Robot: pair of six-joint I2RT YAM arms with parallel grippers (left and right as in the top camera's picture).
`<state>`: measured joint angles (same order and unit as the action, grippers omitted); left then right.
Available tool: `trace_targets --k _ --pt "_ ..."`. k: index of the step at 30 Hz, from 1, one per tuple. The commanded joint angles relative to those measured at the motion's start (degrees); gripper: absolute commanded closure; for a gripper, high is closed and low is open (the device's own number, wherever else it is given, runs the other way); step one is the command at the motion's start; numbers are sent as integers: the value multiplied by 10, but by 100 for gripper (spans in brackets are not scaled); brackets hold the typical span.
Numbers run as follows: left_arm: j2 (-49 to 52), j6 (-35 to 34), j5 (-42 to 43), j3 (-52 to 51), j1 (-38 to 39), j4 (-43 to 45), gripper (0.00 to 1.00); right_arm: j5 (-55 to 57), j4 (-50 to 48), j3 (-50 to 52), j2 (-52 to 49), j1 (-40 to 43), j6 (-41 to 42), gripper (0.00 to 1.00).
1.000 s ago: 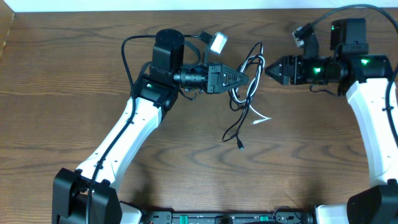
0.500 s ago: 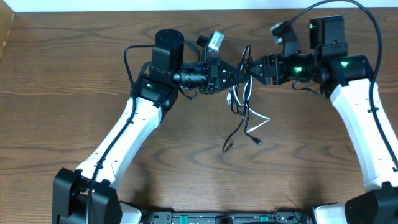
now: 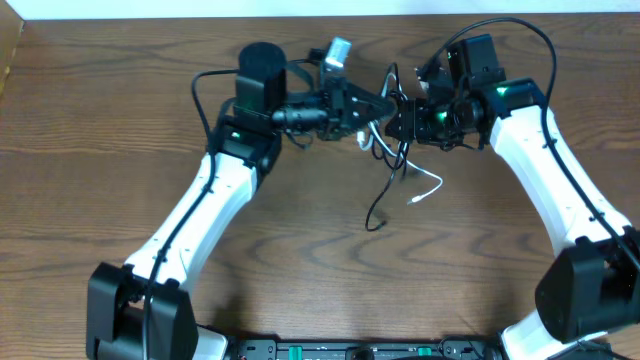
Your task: Untangle cables
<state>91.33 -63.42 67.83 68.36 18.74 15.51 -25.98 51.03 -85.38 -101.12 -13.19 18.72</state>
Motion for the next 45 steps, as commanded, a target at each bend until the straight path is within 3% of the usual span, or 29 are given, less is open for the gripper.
trace_targets --k 1,11,18,23,26,29,34,39,45 --pt "-21 8 21 14 -54 24 93 109 20 1 -41 56 14 46" --pt "-21 34 33 14 -121 24 93 205 72 1 -64 146 -21 47" --pt "-21 131 48 12 -119 -55 93 156 82 1 -64 148 -54 63" --pt "-19 212 46 12 -129 -113 93 241 99 1 -64 151 -41 70" --pt "-19 243 25 12 -137 -136 93 230 101 1 -64 152 -42 73" --pt "-18 289 -20 12 -130 -177 93 186 97 1 -64 148 -69 71" --pt "-14 359 -152 12 -70 -283 93 66 59 1 -64 139 -139 56" --pt "-14 359 -281 12 -34 -320 93 33 -2 1 -69 110 -135 50" --pt "-14 355 -315 12 -26 -322 93 47 -52 1 -107 69 -87 51"
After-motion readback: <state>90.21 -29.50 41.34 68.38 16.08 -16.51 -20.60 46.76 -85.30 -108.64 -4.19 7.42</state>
